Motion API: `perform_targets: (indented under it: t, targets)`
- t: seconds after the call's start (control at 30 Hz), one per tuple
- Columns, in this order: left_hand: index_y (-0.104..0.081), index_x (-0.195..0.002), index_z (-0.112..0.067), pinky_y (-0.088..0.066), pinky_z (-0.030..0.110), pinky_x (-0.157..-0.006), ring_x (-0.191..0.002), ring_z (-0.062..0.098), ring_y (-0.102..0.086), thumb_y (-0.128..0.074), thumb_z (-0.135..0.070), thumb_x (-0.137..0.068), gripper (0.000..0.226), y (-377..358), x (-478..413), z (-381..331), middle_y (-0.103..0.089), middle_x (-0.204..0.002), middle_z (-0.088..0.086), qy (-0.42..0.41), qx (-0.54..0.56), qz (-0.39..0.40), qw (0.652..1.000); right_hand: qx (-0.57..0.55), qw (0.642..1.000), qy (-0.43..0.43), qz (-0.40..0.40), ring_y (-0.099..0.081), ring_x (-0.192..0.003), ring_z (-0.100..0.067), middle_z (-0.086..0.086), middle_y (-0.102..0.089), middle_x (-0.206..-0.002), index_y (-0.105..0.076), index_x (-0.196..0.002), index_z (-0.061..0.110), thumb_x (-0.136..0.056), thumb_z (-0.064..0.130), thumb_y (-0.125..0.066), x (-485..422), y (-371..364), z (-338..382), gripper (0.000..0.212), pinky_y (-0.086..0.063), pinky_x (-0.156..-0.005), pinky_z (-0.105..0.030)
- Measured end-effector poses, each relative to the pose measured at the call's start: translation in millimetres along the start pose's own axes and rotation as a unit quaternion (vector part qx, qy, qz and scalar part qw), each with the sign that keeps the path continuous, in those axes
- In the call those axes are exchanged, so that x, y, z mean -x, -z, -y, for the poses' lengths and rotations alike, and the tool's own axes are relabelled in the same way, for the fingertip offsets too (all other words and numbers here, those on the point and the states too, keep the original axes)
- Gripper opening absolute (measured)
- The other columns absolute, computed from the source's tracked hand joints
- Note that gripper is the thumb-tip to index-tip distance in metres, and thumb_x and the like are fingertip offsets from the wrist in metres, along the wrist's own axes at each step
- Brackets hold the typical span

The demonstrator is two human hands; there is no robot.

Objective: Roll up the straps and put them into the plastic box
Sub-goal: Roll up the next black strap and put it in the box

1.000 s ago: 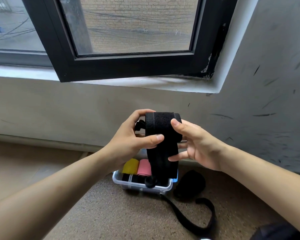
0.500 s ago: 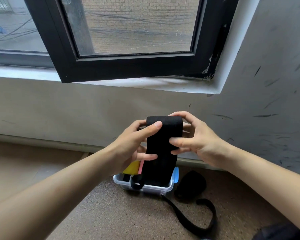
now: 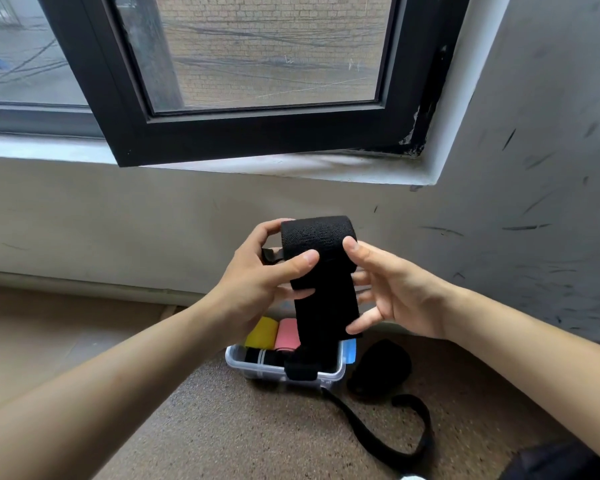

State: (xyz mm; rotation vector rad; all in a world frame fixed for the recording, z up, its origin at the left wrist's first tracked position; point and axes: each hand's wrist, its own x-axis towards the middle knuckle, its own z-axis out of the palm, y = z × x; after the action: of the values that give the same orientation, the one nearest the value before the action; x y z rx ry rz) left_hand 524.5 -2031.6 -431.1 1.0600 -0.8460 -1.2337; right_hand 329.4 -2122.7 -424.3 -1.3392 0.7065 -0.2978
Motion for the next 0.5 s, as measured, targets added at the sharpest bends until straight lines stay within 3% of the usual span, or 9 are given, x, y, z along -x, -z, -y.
perform_targets:
  t: [0.1, 0.2, 0.33, 0.4, 0.5]
  targets:
    - [-0.059, -0.131, -0.029, -0.060, 0.032, -0.062, -0.087, 0.023, -0.075, -0.083, -0.015, -0.072, 0.065, 3, -1, 2, -0.068, -0.114, 0.016, -0.022, -0.086, 0.003, 0.996, -0.006, 1.000, -0.018, -0.017, -0.074, -0.094, -0.024, -0.007, -0.076, -0.107, -0.064, -0.130, 0.027, -0.085, 0.075, -0.058, 1, -1, 0, 0.067, -0.057, -0.059, -0.033]
    - [-0.059, -0.129, -0.036, -0.057, 0.030, -0.057, -0.082, 0.016, -0.074, -0.086, -0.017, -0.071, 0.066, 4, -2, 5, -0.064, -0.121, 0.014, -0.017, -0.137, 0.013, 0.990, -0.002, 0.999, -0.016, -0.037, -0.072, -0.087, -0.021, -0.005, -0.074, -0.104, -0.065, -0.128, 0.024, -0.082, 0.071, -0.063, 0, -1, -3, 0.066, -0.054, -0.057, -0.031]
    - [-0.057, -0.132, -0.035, -0.057, 0.027, -0.057, -0.091, 0.012, -0.075, -0.089, -0.017, -0.072, 0.070, 5, 0, 7, -0.066, -0.122, 0.008, -0.013, -0.165, 0.010, 0.986, -0.025, 0.999, 0.023, -0.027, -0.073, -0.094, -0.022, -0.005, -0.072, -0.120, -0.062, -0.132, 0.028, -0.087, 0.044, -0.074, 0, 2, -3, 0.049, -0.056, -0.063, -0.030]
    - [-0.057, -0.131, -0.038, -0.056, 0.025, -0.059, -0.092, 0.013, -0.076, -0.091, -0.032, -0.072, 0.068, 8, 0, 7, -0.070, -0.117, 0.002, 0.009, -0.197, 0.013, 0.980, -0.035, 0.998, 0.051, -0.015, -0.073, -0.102, -0.024, -0.007, -0.071, -0.124, -0.059, -0.134, 0.028, -0.084, 0.029, -0.077, 0, 6, -3, 0.054, -0.057, -0.070, -0.032]
    - [-0.062, -0.125, -0.036, -0.057, 0.027, -0.067, -0.086, 0.022, -0.075, -0.077, -0.062, -0.068, 0.065, 11, -3, 6, -0.073, -0.104, -0.001, 0.069, -0.200, 0.025, 0.977, -0.020, 0.996, 0.090, -0.002, -0.071, -0.102, -0.025, -0.011, -0.068, -0.112, -0.058, -0.132, 0.026, -0.078, 0.004, -0.077, -2, 11, -6, 0.062, -0.059, -0.079, -0.036]
